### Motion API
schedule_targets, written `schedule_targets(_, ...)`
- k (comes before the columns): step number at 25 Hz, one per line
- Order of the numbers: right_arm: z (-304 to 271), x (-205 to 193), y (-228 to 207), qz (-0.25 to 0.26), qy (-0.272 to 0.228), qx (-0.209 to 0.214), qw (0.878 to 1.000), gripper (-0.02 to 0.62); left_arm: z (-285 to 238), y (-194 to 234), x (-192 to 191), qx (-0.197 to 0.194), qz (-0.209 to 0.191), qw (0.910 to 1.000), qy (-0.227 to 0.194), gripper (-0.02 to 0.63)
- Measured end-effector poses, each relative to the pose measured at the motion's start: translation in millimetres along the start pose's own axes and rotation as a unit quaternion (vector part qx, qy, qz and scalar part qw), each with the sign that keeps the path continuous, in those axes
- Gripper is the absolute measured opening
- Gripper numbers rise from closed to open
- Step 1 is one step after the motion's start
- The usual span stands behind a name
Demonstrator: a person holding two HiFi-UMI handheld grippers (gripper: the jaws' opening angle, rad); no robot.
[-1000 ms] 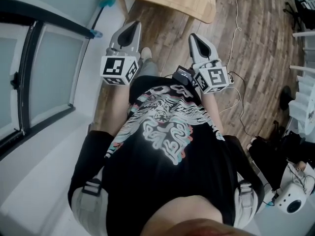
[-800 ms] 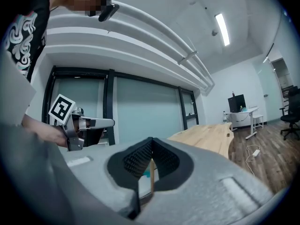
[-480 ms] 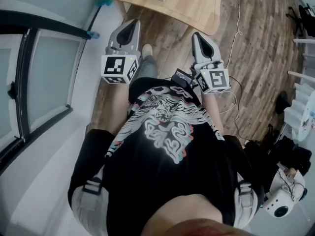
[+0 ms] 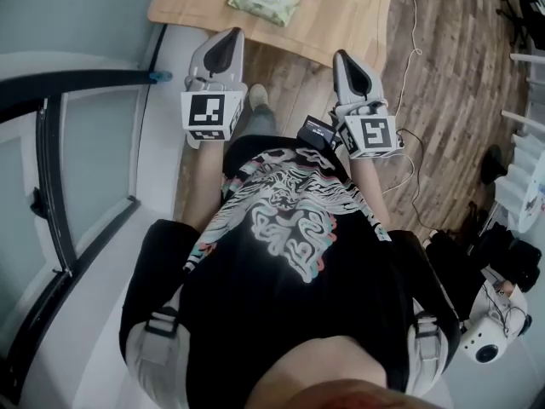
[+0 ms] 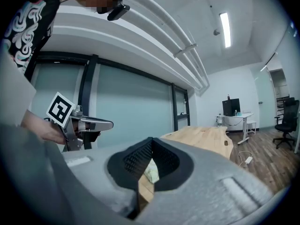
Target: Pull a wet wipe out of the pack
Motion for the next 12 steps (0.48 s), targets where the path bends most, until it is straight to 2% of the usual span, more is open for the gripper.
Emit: schedule_targets(12,-105,12,-8,-0.008,0.035,-0.012,0.999,-0.001,-77,76,-1,-0.030,0.001,0.9994,0.016,-0.012)
Point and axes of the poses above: the fingertips, and each gripper's own axes: z backward along the fingers, y to its left, x out of its top, the point moved 10 cm from there along z, backward along the fingers, and after that the axes turned 7 degrees about y, right-handed, at the moved point
